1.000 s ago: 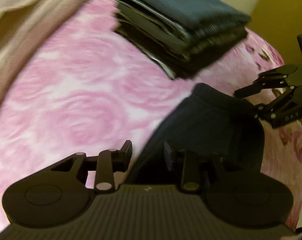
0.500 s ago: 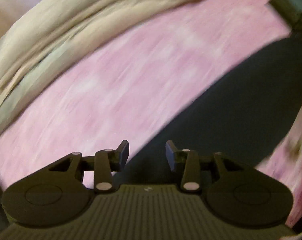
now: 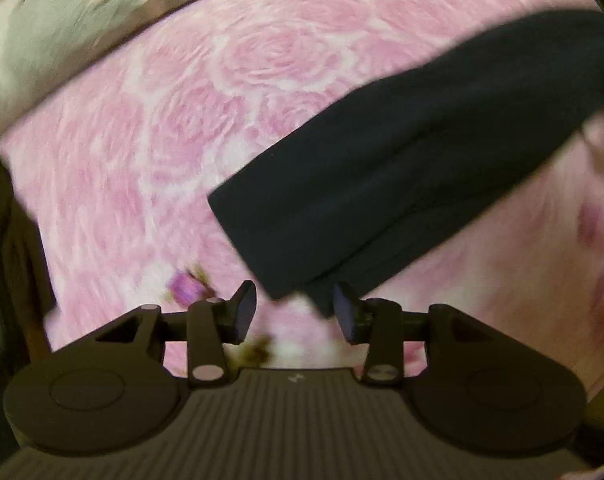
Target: Fold clothes
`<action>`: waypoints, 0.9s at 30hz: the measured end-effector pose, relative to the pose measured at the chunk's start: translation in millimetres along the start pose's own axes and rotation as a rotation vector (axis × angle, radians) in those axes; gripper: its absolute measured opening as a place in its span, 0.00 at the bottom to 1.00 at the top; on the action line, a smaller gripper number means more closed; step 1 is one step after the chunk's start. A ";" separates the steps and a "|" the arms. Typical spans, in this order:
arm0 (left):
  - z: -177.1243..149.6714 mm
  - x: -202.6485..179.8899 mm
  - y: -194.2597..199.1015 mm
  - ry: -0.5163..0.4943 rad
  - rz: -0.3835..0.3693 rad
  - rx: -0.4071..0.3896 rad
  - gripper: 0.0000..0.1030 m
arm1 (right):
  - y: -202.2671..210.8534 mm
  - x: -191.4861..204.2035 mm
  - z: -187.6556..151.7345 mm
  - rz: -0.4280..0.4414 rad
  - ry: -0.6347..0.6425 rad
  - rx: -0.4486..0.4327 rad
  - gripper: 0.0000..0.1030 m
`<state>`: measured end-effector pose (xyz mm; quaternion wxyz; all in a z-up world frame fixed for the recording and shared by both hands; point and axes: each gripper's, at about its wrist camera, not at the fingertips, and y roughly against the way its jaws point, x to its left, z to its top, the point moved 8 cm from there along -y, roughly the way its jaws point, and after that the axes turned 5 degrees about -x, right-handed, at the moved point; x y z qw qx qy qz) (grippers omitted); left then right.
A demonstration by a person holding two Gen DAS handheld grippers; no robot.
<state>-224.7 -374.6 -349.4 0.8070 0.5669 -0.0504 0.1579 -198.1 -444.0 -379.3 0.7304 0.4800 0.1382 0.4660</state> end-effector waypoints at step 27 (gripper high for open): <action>-56.4 -21.5 -26.6 -0.536 -0.031 -0.213 0.06 | -119.8 170.0 -17.4 -0.023 0.698 0.047 0.68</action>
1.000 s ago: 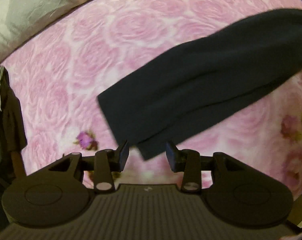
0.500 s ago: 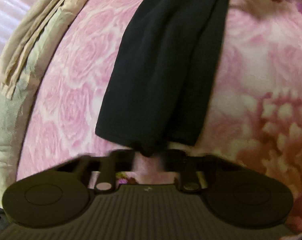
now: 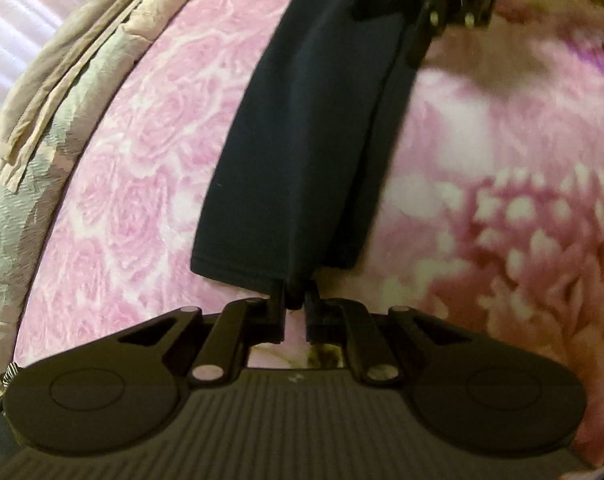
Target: Fold clothes
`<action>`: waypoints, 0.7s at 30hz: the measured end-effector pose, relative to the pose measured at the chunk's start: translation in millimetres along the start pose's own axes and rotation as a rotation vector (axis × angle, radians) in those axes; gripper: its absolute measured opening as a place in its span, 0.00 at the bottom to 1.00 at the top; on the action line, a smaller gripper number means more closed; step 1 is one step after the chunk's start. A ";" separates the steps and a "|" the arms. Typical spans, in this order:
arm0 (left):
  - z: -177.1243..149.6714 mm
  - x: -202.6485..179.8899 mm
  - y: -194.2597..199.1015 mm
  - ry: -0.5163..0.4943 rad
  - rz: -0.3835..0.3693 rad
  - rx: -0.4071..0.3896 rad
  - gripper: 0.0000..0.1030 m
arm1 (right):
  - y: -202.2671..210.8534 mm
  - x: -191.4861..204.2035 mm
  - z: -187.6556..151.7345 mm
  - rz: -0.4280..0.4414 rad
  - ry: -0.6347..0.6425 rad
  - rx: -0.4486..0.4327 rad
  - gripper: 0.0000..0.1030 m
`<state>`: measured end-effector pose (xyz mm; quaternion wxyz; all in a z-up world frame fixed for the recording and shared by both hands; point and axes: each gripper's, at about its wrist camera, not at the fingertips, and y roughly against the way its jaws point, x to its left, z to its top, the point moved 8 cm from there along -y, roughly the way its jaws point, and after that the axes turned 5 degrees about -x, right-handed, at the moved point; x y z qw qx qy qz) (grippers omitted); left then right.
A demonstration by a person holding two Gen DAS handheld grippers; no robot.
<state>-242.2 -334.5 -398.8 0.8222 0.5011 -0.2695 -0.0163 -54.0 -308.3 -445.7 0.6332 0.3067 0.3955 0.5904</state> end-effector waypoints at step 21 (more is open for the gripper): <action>0.0 10.4 10.3 0.018 -0.079 0.043 0.12 | 55.4 -42.6 -76.1 -0.218 -0.211 0.135 0.47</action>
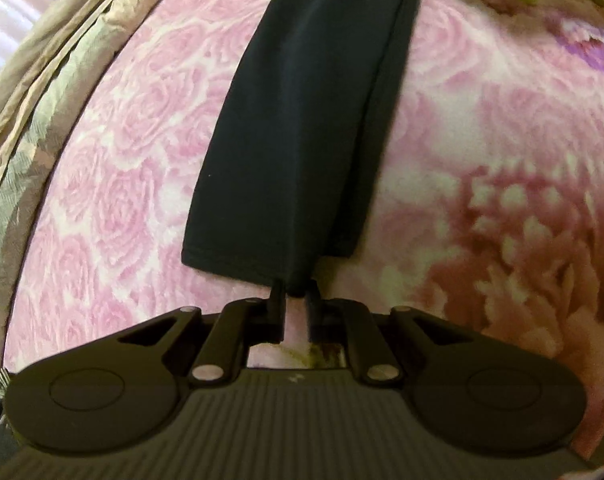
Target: Fold clothes
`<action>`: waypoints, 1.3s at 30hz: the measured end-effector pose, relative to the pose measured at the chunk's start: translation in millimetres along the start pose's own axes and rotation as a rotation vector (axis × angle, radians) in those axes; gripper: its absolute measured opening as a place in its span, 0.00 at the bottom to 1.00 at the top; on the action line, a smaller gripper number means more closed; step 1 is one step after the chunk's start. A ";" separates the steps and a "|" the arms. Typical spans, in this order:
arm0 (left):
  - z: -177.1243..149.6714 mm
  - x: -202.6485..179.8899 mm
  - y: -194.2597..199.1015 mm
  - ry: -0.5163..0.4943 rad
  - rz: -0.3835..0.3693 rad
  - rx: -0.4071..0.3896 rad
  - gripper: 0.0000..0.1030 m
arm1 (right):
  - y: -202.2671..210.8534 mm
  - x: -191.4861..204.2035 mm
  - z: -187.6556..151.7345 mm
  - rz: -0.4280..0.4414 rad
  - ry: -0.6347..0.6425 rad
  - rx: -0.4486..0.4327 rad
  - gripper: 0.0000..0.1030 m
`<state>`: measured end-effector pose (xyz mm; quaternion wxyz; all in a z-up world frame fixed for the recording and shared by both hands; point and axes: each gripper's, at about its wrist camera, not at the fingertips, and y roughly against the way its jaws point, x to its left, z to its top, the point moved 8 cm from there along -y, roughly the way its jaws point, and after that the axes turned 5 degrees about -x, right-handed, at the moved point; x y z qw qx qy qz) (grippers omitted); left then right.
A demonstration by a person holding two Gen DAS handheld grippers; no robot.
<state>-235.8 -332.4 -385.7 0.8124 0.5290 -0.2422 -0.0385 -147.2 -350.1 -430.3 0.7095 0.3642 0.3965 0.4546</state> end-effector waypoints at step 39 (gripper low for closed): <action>486.0 -43.7 -120.8 -0.002 -0.524 -0.216 0.04 | 90.8 -209.9 -176.3 -0.153 -1.094 -0.345 0.99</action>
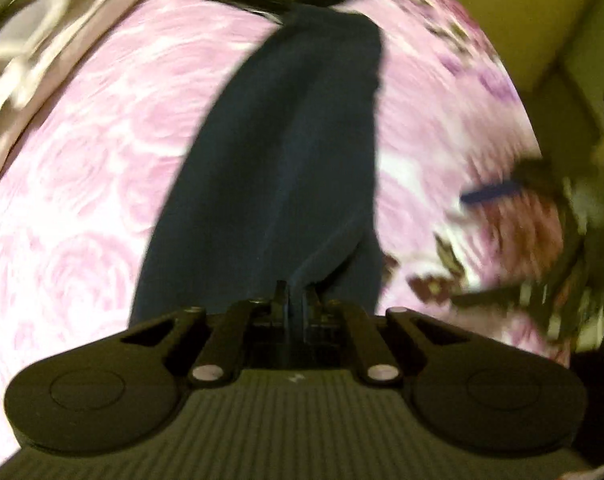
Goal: Fold clothes
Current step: 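Fold the pants in half toward the waistband with the left gripper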
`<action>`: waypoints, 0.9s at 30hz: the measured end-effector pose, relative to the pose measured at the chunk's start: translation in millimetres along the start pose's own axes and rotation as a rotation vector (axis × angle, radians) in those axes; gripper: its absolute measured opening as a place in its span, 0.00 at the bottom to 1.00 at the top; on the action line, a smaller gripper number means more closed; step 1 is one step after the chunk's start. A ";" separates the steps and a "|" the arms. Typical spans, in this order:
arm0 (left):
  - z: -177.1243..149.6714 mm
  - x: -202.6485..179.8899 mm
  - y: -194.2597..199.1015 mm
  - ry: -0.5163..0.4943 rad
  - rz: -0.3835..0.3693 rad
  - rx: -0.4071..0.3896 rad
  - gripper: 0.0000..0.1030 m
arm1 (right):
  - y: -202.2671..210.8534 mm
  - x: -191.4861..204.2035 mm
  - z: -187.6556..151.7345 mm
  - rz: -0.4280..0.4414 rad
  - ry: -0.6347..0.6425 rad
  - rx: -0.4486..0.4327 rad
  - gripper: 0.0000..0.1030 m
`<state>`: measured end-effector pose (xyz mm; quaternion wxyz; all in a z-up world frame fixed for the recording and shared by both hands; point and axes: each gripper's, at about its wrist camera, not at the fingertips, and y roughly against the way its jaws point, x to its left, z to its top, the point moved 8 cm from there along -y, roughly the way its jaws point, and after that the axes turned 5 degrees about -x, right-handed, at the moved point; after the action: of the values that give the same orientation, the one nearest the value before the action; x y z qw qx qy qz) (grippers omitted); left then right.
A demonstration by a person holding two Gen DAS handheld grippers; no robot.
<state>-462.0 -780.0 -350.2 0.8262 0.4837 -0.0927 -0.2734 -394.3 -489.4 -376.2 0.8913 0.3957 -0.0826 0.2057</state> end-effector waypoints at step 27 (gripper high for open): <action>-41.0 -100.9 -27.5 -0.519 -0.075 0.056 0.15 | 44.6 -140.7 -24.7 -0.658 -0.244 -0.153 0.99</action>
<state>-538.9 -705.2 -383.4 0.7504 0.4230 -0.2910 -0.4163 -540.8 -486.7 -406.5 0.9204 0.3549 -0.0718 -0.1476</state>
